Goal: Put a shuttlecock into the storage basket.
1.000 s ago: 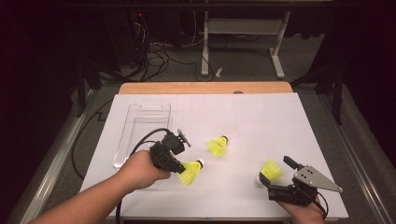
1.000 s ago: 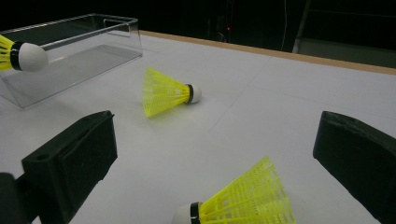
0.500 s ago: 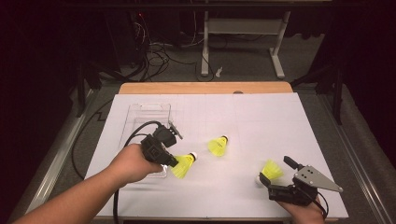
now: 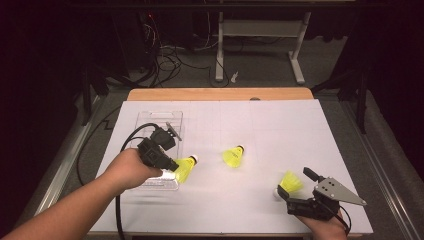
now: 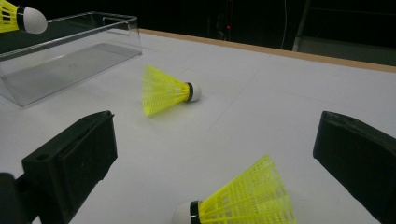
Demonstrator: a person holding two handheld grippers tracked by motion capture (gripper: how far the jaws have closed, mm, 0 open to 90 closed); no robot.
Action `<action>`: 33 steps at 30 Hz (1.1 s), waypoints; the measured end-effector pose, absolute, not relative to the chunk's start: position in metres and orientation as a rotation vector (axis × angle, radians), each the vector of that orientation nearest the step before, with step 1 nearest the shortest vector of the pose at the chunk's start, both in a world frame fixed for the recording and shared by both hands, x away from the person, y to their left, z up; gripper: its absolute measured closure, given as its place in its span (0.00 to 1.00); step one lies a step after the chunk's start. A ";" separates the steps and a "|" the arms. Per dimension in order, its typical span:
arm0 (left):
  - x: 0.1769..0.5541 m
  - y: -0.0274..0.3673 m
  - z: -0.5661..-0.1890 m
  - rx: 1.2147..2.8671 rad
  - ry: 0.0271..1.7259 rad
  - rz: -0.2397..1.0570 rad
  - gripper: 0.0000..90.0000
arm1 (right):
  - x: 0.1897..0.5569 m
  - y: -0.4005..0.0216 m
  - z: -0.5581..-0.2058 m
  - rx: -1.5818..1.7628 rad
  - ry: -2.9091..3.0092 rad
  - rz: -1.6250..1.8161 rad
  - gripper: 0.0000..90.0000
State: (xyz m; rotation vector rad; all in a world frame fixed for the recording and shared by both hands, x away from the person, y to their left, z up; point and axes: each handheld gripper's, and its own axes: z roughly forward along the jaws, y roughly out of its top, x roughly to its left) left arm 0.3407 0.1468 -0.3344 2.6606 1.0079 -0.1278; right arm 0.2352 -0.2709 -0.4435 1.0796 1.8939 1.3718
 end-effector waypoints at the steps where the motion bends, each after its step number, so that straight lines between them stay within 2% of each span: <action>1: 0.341 0.148 -0.335 2.661 1.012 -0.125 0.97 | 0.235 -0.271 -0.443 1.079 1.893 1.372 0.00; 33: 0.375 0.215 -0.338 2.562 1.283 -0.039 0.97 | 0.235 -0.270 -0.444 1.082 1.901 1.365 0.00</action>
